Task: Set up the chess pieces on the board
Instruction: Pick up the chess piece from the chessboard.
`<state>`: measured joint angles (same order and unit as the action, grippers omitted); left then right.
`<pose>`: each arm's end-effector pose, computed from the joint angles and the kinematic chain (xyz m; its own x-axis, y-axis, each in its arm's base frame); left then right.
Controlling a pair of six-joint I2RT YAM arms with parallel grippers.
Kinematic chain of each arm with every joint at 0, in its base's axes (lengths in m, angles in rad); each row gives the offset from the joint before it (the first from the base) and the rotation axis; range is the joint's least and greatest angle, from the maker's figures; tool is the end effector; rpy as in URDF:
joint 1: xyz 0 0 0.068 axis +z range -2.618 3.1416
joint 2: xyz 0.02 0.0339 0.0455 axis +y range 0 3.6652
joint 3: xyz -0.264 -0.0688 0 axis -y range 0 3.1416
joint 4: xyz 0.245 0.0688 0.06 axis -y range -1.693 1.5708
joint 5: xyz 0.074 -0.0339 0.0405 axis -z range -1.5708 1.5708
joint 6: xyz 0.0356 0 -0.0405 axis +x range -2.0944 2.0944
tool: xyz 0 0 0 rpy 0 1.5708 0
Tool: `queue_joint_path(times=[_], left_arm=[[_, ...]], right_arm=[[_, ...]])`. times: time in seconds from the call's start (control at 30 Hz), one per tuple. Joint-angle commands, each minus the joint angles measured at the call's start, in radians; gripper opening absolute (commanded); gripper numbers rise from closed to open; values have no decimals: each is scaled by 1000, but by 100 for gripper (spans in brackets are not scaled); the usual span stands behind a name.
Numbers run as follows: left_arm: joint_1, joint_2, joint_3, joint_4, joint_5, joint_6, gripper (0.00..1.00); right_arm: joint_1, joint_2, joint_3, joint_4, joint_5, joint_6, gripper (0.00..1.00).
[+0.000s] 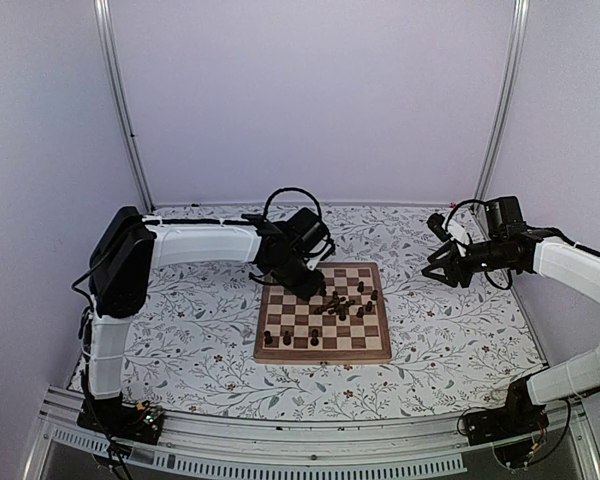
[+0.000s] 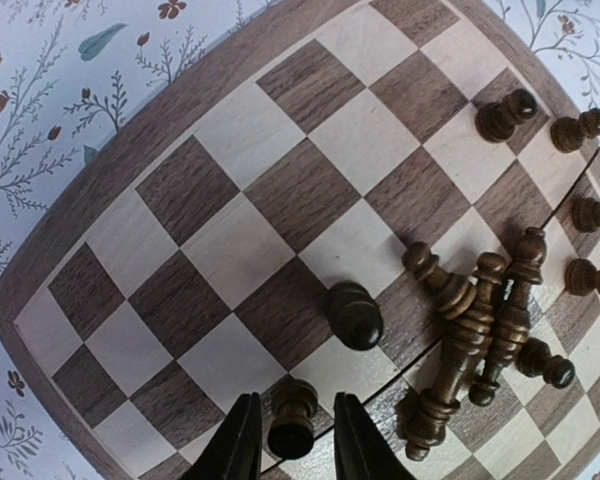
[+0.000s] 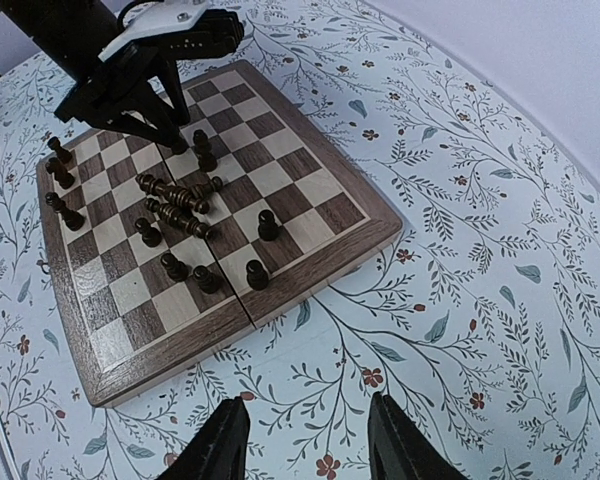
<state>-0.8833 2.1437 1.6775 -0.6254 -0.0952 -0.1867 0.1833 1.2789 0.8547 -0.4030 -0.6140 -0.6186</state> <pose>0.2941 -0.3529 0.1817 -0.6910 0.5503 -0.4687 0.6241 0.7813 -0.0027 0.2537 0.0679 0.2443 -0.2808 -0.5341 -0.7974 -0.8535 0.5190 -0.0471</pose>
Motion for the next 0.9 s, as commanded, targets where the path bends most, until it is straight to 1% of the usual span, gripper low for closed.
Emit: queue_joint_path(times=[0.0,0.03,0.23,0.33,0.5,0.63,0.87], left_arm=[[9,15,26,-28,-28,1,27],[9,14,24,-28,-27,2,25],[5,4,25,-33,-32,3,8],[-3,-11,34,-44,-48,3,3],[-63,-72,76,-68,-87,14,2],[-144,-105,106,-40,-104,79,1],[-245,-57,175,-33,8,166,1]], right_arm=[[-1,-10,-17,1,3,-7,45],[-1,-9,-17,1,2,-7,45],[-2,-7,-17,1,3,-7,45],[-2,-6,-17,2,5,-7,45],[-1,-4,-17,2,8,-7,45],[-2,-1,-17,4,12,-7,45],[-1,-4,-19,33,81,19,44]])
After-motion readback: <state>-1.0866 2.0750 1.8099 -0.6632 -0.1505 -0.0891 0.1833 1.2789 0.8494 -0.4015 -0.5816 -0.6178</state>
